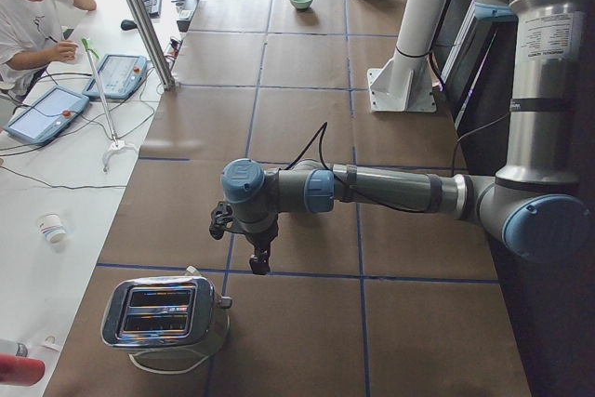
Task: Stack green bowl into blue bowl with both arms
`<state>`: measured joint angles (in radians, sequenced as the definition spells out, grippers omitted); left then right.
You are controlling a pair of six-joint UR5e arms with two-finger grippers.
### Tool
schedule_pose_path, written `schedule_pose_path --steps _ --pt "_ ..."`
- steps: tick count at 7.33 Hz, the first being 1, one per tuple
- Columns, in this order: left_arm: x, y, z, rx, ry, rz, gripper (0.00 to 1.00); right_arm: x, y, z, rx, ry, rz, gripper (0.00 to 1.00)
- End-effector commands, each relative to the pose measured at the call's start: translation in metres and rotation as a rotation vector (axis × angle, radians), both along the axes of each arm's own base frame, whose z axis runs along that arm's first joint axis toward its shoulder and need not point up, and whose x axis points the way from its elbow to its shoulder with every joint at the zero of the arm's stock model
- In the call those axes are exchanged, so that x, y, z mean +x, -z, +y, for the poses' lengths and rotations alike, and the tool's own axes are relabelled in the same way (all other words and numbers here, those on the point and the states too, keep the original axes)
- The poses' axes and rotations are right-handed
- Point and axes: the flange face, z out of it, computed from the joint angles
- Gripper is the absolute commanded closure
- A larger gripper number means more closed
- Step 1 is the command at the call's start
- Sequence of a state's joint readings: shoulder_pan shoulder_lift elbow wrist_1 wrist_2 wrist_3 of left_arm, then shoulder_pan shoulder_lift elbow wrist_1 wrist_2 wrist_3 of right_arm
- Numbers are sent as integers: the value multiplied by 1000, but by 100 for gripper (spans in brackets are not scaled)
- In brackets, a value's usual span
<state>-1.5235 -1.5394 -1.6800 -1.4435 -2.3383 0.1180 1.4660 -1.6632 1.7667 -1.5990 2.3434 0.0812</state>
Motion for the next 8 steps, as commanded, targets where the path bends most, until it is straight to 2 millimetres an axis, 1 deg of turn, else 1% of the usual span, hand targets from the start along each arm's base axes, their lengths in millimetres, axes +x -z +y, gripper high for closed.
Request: schedule_pose_path --steps 1,2,3,4,5,6,7,8 --pt "1 -5 -2 35 -3 9 0 -2 -2 0 0 7 0 0" --pt "4 -11 -4 65 -8 11 0 -2 -1 -1 8 7 0 0" --pt "39 -4 -11 93 -24 22 0 -2 -5 0 0 8 0 0" --pt "101 12 -12 7 29 43 0 -2 -10 0 9 8 -4 0" --pt "136 25 -11 13 77 78 0 -3 -14 2 35 8 -22 0" --pt "175 33 1 -17 109 115 0 -4 -16 8 79 11 -36 0" --pt "200 44 8 -65 156 149 0 -5 -13 8 101 7 -53 0" --pt "228 50 18 -88 151 168 0 -5 -13 7 102 8 -52 0"
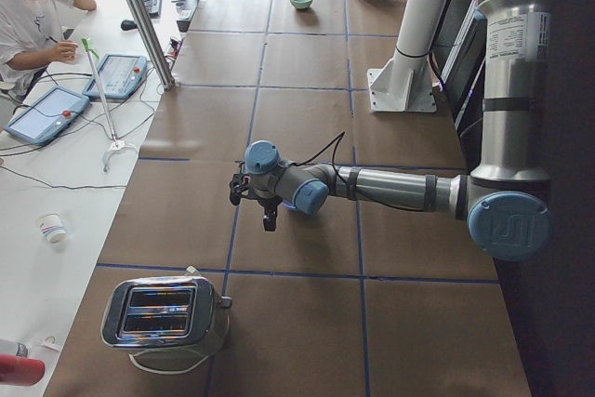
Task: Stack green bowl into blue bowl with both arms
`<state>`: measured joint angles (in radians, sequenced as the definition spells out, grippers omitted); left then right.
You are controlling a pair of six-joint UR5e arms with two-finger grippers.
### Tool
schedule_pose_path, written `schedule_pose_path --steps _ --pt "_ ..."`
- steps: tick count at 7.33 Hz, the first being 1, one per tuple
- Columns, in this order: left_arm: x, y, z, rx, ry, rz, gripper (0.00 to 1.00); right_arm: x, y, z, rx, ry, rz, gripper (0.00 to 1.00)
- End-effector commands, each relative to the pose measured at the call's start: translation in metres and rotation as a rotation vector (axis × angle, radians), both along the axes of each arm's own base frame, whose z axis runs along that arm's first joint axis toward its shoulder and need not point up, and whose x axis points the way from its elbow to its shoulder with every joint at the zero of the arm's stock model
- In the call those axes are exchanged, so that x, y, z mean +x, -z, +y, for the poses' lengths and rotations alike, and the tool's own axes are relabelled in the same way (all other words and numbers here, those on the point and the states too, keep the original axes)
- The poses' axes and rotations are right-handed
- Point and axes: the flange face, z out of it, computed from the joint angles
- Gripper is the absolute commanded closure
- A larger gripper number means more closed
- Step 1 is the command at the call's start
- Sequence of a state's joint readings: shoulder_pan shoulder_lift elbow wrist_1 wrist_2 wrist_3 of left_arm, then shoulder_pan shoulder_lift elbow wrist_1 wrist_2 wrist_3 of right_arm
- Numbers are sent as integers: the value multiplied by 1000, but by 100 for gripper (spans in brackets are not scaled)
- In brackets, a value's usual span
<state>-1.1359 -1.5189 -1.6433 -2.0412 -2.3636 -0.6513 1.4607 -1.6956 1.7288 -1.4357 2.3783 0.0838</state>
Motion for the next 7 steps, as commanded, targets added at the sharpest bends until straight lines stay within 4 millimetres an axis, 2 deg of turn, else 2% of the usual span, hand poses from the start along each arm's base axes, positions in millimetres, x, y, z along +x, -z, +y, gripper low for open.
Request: schedule_pose_path --steps 1,2,3,4,5,7 --pt "70 2 28 -72 -37 27 1 -4 0 0 17 7 -6 0" --pt "77 1 31 -75 -52 27 21 -5 0 0 15 11 -7 0" --pt "77 4 31 -78 -47 29 80 -7 0 0 17 13 -5 0" --pt "78 5 32 -74 -51 30 100 -7 2 -1 20 13 -5 0" --pt "79 4 30 -75 -50 28 100 -7 1 -1 20 14 -5 0" --pt "88 30 17 -61 -33 57 100 -7 10 -2 57 15 -18 0"
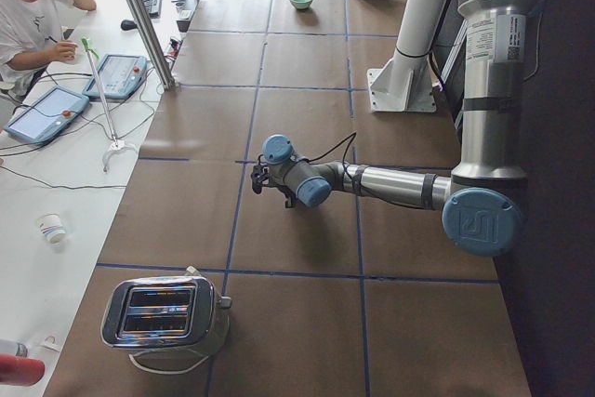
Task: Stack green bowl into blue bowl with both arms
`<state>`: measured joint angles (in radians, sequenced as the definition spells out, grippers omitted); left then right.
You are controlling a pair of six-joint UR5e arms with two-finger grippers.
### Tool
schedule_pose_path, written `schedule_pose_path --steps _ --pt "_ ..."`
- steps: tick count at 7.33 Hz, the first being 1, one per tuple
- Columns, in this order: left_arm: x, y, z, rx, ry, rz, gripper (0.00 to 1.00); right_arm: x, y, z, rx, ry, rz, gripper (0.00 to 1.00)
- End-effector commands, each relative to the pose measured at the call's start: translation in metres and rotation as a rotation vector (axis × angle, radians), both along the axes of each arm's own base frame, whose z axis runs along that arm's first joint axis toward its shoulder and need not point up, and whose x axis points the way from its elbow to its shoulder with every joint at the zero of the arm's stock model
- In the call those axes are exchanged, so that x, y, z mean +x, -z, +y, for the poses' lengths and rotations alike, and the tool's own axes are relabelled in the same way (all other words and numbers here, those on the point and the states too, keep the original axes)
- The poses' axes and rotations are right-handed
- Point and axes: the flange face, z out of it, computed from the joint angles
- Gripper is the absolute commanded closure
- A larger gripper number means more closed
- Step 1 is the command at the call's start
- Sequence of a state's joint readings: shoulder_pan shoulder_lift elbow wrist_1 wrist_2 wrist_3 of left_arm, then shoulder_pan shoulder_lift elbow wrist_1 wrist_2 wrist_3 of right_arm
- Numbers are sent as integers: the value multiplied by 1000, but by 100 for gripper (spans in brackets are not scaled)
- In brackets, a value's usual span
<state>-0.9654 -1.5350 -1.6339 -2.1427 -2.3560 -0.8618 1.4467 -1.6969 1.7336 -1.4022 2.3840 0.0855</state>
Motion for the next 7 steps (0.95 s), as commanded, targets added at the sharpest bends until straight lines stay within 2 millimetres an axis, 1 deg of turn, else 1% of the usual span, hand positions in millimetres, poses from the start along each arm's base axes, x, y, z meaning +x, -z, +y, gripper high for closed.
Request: schedule_pose_path --steps 1,2,3,4,5,6,7 --pt "22 59 -31 33 38 64 100 0 1 0 22 1 -5 0" --pt "38 126 -47 24 94 130 100 0 1 0 21 0 -5 0" --pt "105 199 -37 -9 62 205 100 0 1 0 21 0 -5 0" --pt "183 264 -14 -79 64 228 100 0 0 0 19 0 -5 0" --pt "238 311 4 -37 107 188 100 0 -1 0 14 -1 -5 0" --pt "288 346 27 15 137 132 100 0 -1 0 15 -1 -5 0" --pt "321 360 54 57 144 105 100 0 -1 0 18 0 -5 0"
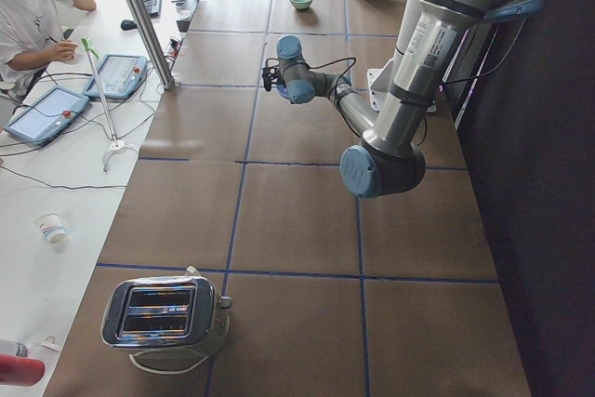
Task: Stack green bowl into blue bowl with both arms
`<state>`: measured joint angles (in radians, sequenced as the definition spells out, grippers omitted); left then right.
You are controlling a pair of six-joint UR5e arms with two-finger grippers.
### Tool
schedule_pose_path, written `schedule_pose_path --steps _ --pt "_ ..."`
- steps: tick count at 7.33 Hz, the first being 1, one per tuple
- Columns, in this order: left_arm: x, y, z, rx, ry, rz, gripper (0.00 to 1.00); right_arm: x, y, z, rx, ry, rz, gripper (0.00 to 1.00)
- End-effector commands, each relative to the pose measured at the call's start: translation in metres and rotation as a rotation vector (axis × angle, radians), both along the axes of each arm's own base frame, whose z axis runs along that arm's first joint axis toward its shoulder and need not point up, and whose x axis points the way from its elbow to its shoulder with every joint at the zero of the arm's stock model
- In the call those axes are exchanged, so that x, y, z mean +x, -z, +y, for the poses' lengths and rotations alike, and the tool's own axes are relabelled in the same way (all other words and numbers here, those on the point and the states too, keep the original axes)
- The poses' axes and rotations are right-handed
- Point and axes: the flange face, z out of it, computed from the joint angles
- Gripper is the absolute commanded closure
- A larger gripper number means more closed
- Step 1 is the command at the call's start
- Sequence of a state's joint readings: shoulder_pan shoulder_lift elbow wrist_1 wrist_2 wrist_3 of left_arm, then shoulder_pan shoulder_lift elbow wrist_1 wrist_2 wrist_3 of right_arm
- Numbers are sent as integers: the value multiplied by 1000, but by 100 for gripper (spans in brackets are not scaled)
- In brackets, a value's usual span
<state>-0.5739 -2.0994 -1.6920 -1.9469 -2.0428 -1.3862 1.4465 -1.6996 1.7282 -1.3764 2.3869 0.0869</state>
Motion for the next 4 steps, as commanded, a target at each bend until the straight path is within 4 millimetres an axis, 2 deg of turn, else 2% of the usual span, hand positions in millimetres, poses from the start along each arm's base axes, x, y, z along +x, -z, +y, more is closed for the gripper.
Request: schedule_pose_path --steps 1,4 --pt "62 31 47 71 41 -58 100 0 -3 0 -6 1 -1 0" --pt "69 22 46 69 42 -80 97 -1 -7 0 -16 3 -8 0"
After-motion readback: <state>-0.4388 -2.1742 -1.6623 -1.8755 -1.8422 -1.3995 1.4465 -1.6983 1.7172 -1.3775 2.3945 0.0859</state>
